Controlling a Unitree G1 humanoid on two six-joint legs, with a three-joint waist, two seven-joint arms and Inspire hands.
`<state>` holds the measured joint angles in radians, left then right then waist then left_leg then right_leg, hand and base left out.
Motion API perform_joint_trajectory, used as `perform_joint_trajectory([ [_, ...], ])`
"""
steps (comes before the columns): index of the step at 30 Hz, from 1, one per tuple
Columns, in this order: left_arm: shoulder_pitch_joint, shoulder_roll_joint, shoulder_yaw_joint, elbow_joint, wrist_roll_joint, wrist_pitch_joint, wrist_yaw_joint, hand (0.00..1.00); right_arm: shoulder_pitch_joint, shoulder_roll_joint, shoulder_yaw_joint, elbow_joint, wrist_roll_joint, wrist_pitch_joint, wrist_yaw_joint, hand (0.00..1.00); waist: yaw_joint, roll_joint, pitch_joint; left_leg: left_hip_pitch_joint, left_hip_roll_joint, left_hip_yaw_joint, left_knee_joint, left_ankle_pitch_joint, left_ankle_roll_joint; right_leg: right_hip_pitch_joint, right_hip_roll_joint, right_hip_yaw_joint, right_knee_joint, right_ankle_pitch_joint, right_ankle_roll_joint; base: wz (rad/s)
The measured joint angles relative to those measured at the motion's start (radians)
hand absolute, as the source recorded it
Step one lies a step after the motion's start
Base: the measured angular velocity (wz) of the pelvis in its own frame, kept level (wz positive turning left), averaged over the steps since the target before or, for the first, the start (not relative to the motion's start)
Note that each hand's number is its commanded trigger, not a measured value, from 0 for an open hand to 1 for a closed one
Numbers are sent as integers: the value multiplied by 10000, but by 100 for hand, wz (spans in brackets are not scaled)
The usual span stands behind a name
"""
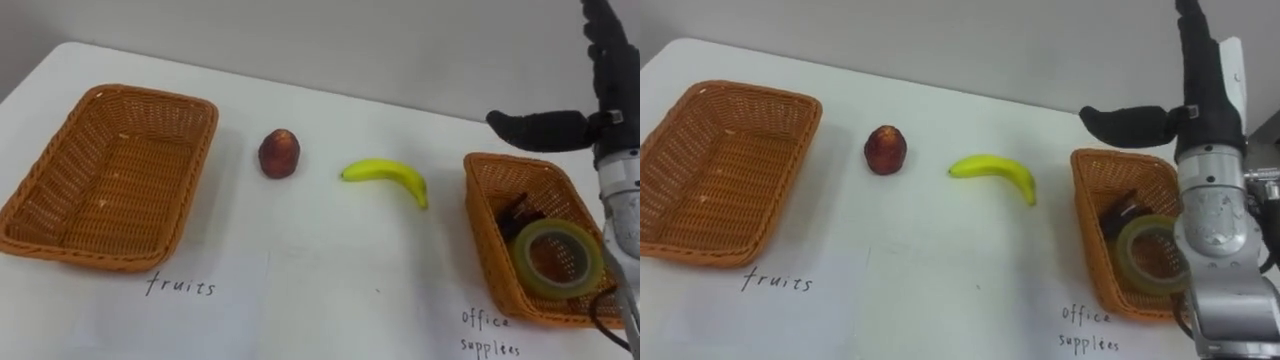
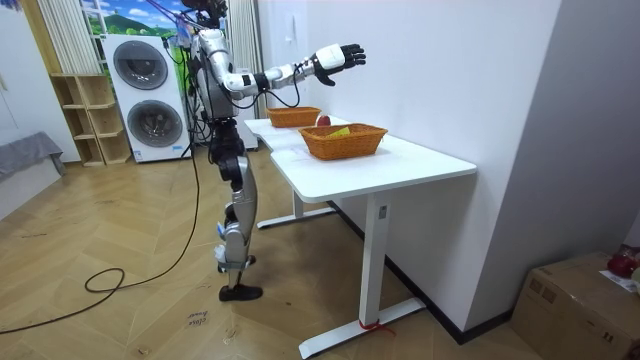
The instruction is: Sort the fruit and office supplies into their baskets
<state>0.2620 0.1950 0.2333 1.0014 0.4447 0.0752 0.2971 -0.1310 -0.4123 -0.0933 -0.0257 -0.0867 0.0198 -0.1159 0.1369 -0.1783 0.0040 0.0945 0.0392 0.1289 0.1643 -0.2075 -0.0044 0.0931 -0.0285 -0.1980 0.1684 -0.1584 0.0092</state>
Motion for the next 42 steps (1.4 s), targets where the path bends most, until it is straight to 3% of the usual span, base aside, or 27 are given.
perform_joint_trajectory([
  [7,32,30,3,33,114,-8,-166,0,-92,-7,483,65,25,3,649,0,289,1,4,-107,-33,-38,51,4,4,-41,-42,-128,2,0,0,3],
  [12,148,42,-3,35,107,62,-238,0,-237,-41,736,345,26,30,888,0,316,16,16,-127,-76,-297,85,13,17,57,-101,-521,-5,-3,4,13],
  [22,121,51,-2,204,184,139,-295,0,-786,-73,938,1285,-954,46,1417,0,387,44,32,-199,-155,-494,109,46,64,71,-165,-752,-4,-4,7,5],
  [29,38,58,-14,191,192,259,-451,0,-1102,-467,1161,1372,-1597,186,1778,0,373,-1,12,-154,-155,-524,144,47,64,169,-167,-789,-9,-4,7,2],
  [36,7,140,-55,215,197,336,-596,0,-1104,-483,1572,1489,-2032,462,2153,0,459,-81,43,-153,-162,-567,138,45,63,177,-175,-795,-1,-4,7,0],
  [39,-54,178,-56,213,197,363,-717,0,-1104,-484,1742,1711,-2279,523,2495,0,537,-105,30,-178,-164,-568,135,45,63,168,-176,-792,-1,-4,7,0],
  [42,-82,294,-210,210,278,380,-787,0,-1107,-485,1927,1809,-2841,702,2796,0,633,-195,-34,-296,-168,-589,195,46,64,76,-187,-821,11,-4,6,0],
])
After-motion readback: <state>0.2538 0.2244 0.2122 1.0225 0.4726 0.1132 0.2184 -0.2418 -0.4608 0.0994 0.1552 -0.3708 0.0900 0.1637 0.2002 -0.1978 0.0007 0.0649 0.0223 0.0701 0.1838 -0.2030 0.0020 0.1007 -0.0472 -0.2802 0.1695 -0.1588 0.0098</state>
